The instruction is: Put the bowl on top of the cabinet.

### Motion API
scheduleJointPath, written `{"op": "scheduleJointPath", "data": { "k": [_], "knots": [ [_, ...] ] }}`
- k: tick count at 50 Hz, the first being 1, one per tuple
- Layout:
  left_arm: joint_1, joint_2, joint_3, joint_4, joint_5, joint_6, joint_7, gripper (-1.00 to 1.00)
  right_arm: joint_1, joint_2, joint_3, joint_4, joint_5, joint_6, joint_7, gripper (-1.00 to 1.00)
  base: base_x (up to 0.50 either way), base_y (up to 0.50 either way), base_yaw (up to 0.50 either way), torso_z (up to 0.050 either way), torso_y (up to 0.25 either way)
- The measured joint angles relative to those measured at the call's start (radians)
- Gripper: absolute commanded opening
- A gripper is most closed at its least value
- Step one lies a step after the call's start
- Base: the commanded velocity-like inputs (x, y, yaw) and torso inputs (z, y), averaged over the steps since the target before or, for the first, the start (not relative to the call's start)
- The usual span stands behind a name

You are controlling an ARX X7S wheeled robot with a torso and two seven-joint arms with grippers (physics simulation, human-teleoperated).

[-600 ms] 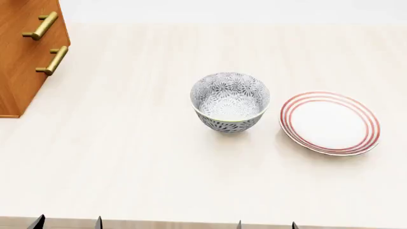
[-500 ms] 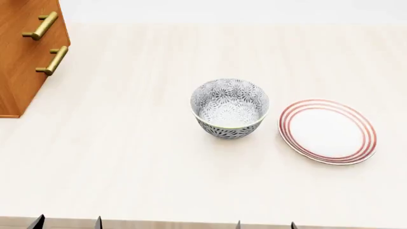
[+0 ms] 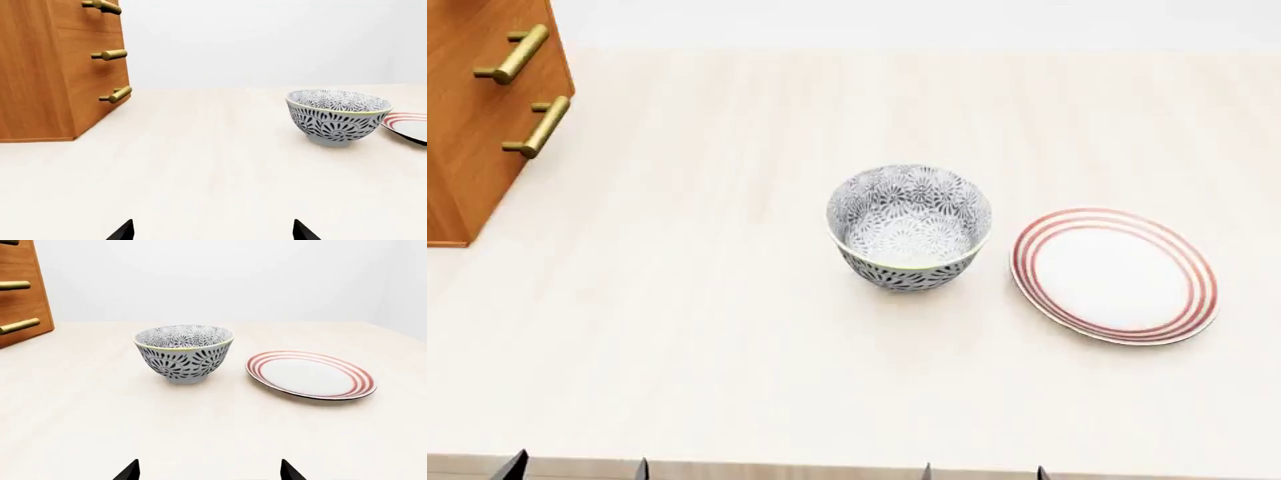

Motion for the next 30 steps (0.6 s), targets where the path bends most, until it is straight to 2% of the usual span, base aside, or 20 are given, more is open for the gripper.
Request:
{"op": "scheduleJointPath", "data": {
  "k": [10,30],
  "knots": [
    [0.003,-0.015,0.017,0.006,-0.016,0.008,-0.010,1.00,0.004,0.012,-0.013,-0.002,0.018,0.008,0.021,1.00,0.00,0.01,0.00,0.000,0.000],
    [-0.004,-0.038,0.047,-0.005,-0.035,0.014,-0.036,1.00,0.011,0.032,-0.035,0.004,0.037,0.002,0.062,1.00,0.00,0.50,0.00,0.000,0.000]
  ]
}}
